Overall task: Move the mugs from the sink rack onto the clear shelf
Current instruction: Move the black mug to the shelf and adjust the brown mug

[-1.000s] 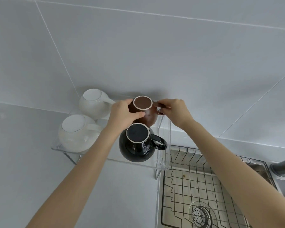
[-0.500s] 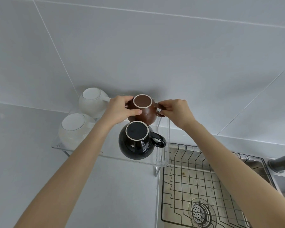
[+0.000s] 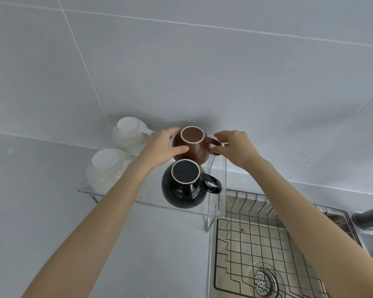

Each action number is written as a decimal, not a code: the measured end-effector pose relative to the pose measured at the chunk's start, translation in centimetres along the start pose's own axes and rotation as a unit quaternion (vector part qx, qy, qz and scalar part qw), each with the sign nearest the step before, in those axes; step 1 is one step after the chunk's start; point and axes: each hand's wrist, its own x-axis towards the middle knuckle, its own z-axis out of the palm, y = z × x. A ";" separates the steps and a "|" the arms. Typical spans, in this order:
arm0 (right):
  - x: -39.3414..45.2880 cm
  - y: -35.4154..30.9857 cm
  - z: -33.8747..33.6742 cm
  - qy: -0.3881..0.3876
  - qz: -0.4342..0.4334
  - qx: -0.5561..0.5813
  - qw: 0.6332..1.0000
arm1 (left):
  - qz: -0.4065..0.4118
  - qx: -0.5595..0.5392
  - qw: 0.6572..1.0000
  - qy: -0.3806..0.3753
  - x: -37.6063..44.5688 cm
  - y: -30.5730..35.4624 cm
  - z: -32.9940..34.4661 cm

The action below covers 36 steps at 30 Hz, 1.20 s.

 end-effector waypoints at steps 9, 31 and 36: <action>-4.9 -10.0 3.2 -0.006 -0.138 0.119 0.983 | -0.090 0.010 0.989 0.120 -6.6 -3.3 -10.9; -5.3 -11.9 11.9 -0.031 -0.162 -0.100 0.981 | -0.091 -0.097 0.990 -0.038 -8.8 -9.0 -12.5; -5.1 -11.7 12.1 -0.020 -0.163 -0.091 0.982 | -0.090 -0.117 0.988 -0.037 -8.8 -9.4 -12.4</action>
